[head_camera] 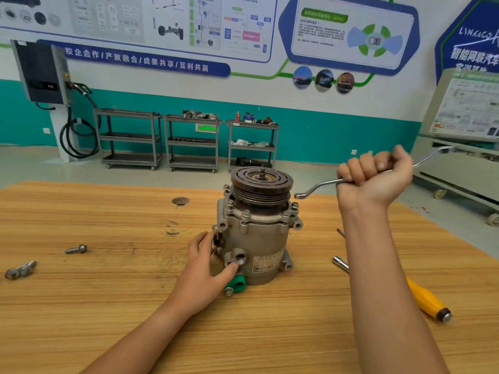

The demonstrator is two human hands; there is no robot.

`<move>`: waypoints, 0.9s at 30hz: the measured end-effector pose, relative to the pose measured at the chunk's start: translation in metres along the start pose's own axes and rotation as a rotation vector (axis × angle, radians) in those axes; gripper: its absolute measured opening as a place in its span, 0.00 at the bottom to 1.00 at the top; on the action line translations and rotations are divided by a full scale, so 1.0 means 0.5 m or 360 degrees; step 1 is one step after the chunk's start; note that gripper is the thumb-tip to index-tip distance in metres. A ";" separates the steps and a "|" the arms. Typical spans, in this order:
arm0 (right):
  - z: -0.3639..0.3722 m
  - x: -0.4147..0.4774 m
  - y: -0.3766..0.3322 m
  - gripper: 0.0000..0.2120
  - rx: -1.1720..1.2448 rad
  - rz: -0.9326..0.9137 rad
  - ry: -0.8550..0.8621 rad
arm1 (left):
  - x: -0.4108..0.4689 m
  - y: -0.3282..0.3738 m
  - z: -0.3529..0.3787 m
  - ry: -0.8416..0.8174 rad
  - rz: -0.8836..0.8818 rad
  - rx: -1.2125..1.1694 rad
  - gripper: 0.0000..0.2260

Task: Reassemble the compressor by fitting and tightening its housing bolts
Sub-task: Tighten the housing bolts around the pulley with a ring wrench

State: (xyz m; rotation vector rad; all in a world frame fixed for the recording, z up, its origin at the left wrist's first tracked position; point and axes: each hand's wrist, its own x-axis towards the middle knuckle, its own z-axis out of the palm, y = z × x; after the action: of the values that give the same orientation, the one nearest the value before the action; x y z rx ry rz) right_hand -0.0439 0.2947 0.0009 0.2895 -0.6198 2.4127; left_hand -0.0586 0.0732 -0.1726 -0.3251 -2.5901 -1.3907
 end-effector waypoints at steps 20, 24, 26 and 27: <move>-0.113 0.037 0.029 0.23 -0.0004 0.0313 0.0093 | -0.002 0.005 0.006 0.0017 0.0015 -0.0014 0.36; -0.140 -0.053 0.047 0.25 -0.0216 -0.0130 -0.0040 | 0.000 0.009 0.008 0.0017 0.0007 0.0006 0.36; -0.135 -0.119 0.092 0.20 -0.0754 -0.0656 -0.0406 | -0.002 0.008 0.008 0.0024 0.0000 -0.0008 0.36; -0.133 -0.148 0.123 0.17 -0.1123 -0.0950 -0.0666 | -0.001 0.006 0.007 0.0027 -0.0001 -0.0013 0.36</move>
State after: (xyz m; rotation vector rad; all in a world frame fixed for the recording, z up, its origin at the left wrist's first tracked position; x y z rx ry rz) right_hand -0.0280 0.2467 -0.1044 0.5763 -1.3052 1.4571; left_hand -0.0576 0.0777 -0.1724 -0.3126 -2.5719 -1.3982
